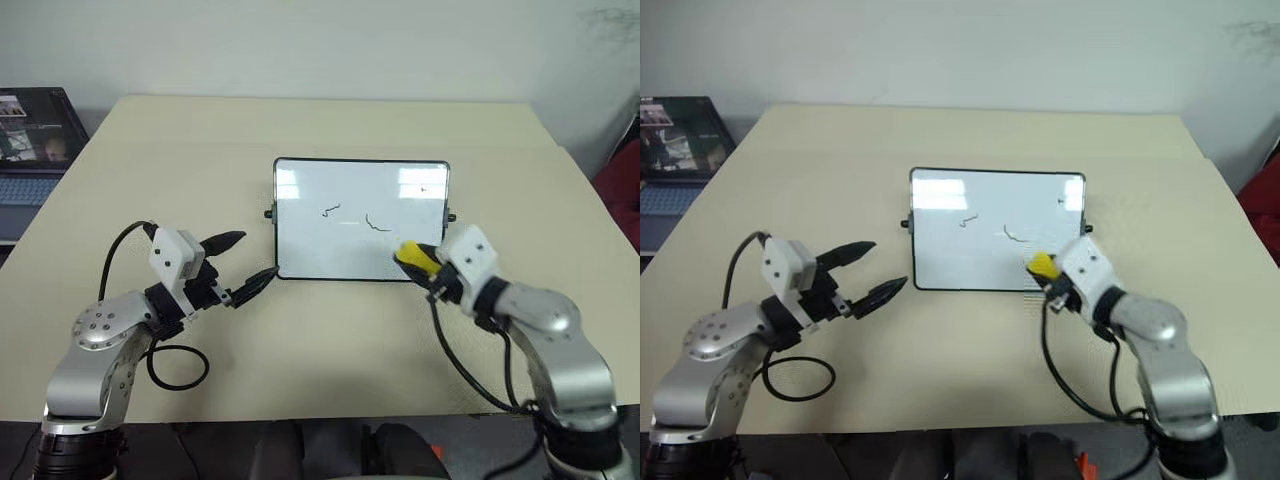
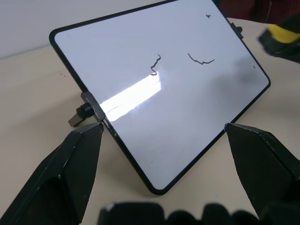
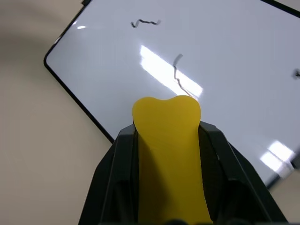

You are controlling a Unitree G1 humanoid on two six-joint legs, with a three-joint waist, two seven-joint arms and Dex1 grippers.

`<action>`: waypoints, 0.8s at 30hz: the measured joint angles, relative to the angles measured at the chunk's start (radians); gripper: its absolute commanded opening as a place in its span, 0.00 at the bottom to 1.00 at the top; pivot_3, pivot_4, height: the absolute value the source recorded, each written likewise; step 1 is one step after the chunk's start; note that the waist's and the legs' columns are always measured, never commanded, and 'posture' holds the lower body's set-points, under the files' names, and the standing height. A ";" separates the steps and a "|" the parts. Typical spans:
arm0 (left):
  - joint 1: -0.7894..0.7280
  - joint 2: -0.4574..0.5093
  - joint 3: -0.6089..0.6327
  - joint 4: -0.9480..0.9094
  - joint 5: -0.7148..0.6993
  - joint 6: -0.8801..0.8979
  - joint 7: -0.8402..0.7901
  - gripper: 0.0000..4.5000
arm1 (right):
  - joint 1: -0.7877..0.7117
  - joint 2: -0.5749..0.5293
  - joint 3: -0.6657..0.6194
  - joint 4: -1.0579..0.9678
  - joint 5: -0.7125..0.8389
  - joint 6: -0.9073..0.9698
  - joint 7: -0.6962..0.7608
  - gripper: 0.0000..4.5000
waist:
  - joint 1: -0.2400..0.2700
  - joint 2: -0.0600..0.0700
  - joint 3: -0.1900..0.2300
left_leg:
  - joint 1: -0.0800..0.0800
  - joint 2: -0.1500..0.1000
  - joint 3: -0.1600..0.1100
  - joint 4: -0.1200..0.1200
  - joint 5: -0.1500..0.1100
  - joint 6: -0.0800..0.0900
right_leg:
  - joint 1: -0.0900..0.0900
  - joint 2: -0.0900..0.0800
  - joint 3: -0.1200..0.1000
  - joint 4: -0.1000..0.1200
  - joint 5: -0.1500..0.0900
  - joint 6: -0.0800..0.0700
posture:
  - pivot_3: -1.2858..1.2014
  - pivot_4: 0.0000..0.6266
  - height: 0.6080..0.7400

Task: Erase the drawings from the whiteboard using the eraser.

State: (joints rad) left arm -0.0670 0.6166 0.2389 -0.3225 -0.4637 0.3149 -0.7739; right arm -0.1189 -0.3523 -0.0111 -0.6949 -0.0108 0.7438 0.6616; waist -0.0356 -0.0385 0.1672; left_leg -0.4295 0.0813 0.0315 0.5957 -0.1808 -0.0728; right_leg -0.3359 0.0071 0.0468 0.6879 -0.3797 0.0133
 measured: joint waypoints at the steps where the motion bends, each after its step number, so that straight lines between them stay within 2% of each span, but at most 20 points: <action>1: 0.002 -0.010 0.002 0.007 0.002 -0.011 0.006 1.00 | 0.034 0.027 -0.010 0.000 0.005 -0.029 -0.026 0.30 | -0.001 0.000 0.000 | 0.000 0.000 0.000 0.000 0.000 0.000 | 0.000 0.001 0.000 0.001 0.000 0.000 | 0.52 0.24 1.00; 4: 0.021 -0.028 0.004 0.019 0.004 -0.024 0.023 1.00 | 0.110 0.064 0.001 0.007 0.012 -0.128 -0.083 0.30 | -0.002 0.000 0.000 | 0.000 0.000 0.000 0.000 0.000 0.000 | 0.000 0.001 -0.001 0.002 0.000 0.000 | 0.52 0.24 1.00; 9: 0.030 -0.030 0.005 0.024 0.008 -0.045 0.025 1.00 | 0.126 0.091 0.050 0.034 0.013 -0.220 -0.147 0.30 | 0.000 0.000 0.000 | 0.000 -0.001 0.000 0.001 0.000 0.000 | 0.000 0.001 -0.001 0.003 0.000 0.000 | 0.52 0.24 1.00; 16: 0.020 -0.026 -0.003 0.040 0.026 -0.062 0.019 1.00 | -0.197 0.050 0.152 0.131 -0.022 -0.238 -0.160 0.30 | 0.003 0.000 0.000 | 0.001 0.000 0.000 0.003 0.000 0.000 | 0.000 0.004 -0.001 0.006 0.000 0.000 | 0.52 0.24 1.00; 21: 0.008 -0.023 -0.011 0.039 0.029 -0.062 0.018 1.00 | -0.361 0.053 0.272 0.309 -0.080 -0.260 -0.162 0.30 | 0.004 0.000 0.000 | 0.001 0.000 0.000 0.004 0.000 0.000 | 0.000 0.003 0.000 0.006 0.000 0.000 | 0.52 0.24 1.00; 24: -0.010 -0.022 -0.016 0.039 0.030 -0.062 0.018 1.00 | -0.464 0.093 0.301 0.445 -0.118 -0.303 -0.199 0.30 | 0.004 0.001 0.000 | 0.001 0.000 0.000 0.004 0.000 0.000 | 0.000 0.004 -0.001 0.007 0.000 0.000 | 0.52 0.24 1.00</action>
State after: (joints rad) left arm -0.0769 0.5949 0.2234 -0.2839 -0.4341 0.2525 -0.7557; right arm -0.5832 -0.2596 0.2904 -0.2500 -0.1285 0.4409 0.4628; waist -0.0318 -0.0380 0.1676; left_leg -0.4289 0.0812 0.0316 0.5998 -0.1807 -0.0729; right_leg -0.3363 0.0107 0.0462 0.6947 -0.3795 0.0134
